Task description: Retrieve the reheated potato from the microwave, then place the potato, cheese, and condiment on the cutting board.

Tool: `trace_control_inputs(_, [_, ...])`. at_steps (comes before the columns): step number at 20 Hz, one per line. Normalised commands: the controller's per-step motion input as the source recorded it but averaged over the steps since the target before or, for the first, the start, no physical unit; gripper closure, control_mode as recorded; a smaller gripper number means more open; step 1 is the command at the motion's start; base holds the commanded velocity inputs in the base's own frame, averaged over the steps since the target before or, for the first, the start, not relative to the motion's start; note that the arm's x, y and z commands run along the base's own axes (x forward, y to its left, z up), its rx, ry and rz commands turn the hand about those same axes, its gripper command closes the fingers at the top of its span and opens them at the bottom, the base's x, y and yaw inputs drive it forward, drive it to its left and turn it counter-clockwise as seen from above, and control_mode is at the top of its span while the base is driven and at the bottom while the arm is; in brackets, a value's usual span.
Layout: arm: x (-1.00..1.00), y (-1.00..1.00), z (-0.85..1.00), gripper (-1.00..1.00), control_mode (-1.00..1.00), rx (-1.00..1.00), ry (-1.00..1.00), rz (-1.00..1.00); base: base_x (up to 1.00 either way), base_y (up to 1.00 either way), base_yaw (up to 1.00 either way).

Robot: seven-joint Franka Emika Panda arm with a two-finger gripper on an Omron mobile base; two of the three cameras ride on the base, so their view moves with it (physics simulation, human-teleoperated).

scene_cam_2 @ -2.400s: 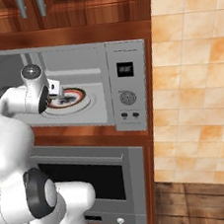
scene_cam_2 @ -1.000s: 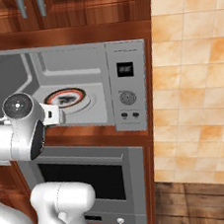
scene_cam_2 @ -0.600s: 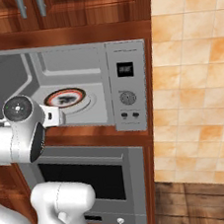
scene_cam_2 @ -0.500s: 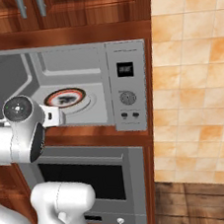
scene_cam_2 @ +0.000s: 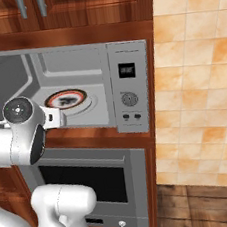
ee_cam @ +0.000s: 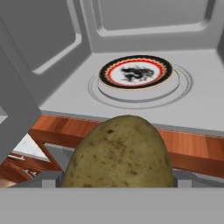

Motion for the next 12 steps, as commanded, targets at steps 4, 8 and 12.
trace_control_inputs(4, [0.0, 0.0, 0.0, 1.0, 1.0, 0.0, 0.0, 0.0, 0.0, 0.0, 0.0])
trace_control_inputs(8, [0.0, 0.0, 0.0, 1.0, 1.0, 0.0, 0.0, 0.0, -0.08, 0.0, 0.0])
trace_control_inputs(12, [0.0, 0.0, 0.0, 1.0, 1.0, 0.0, 0.0, 0.0, -0.07, -0.23, 0.08])
